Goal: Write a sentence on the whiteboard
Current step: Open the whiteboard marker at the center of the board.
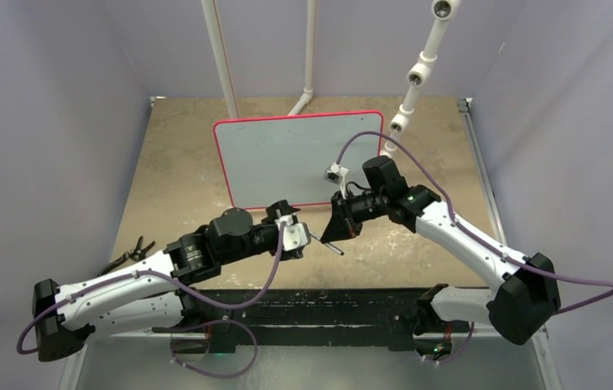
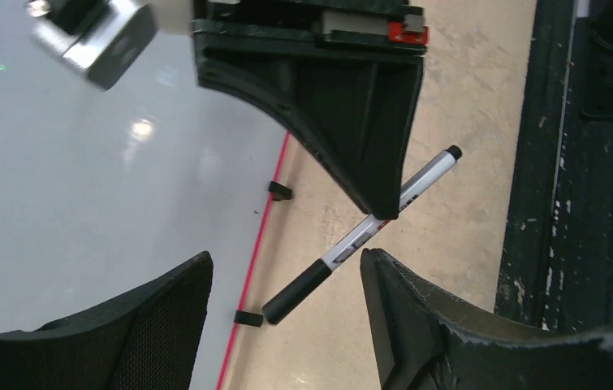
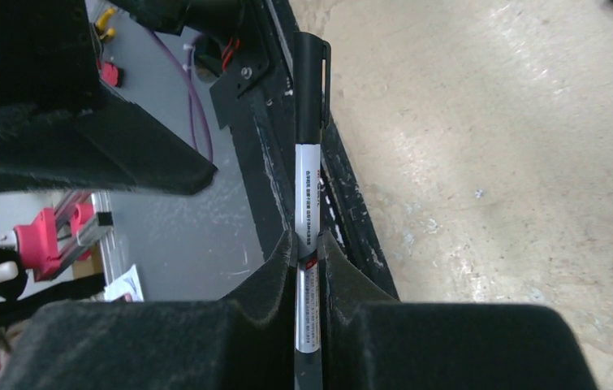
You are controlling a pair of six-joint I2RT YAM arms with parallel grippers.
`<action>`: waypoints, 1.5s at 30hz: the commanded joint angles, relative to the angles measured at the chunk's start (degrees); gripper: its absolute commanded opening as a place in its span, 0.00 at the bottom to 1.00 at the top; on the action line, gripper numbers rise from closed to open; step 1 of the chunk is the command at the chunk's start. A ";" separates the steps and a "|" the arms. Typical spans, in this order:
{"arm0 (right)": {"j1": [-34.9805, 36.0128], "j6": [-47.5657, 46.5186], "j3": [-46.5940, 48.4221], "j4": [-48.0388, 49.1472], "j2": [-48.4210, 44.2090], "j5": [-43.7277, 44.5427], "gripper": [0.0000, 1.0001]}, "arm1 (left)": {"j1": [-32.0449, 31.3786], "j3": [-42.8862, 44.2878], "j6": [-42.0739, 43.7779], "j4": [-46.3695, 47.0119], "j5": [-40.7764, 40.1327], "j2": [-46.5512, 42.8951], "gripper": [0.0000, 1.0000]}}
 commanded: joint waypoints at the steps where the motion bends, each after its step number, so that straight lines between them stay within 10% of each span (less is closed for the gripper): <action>1: 2.37 -2.76 4.10 -2.57 1.59 -0.49 0.00 | -2.34 0.40 1.40 -0.71 3.26 3.38 0.65; 14: 4.57 -3.81 5.55 -4.58 1.08 0.32 0.00 | -3.76 2.32 -0.05 -7.93 2.24 8.64 0.61; 26: 4.67 -4.31 6.07 -4.26 -0.18 0.25 0.00 | -3.84 1.28 -4.01 -9.69 1.71 7.30 0.03; 31: 4.74 -2.97 5.31 -1.72 -0.55 -0.29 0.00 | -3.78 0.59 -6.12 -8.42 0.45 5.61 0.00; 36: 4.74 -0.20 2.57 3.68 -2.43 -0.74 0.47 | -2.97 0.31 -8.42 -6.92 0.29 3.46 0.00; 45: 4.74 16.74 -6.54 27.21 -9.14 0.25 0.73 | 8.13 0.68 -13.56 -3.96 15.10 1.95 0.00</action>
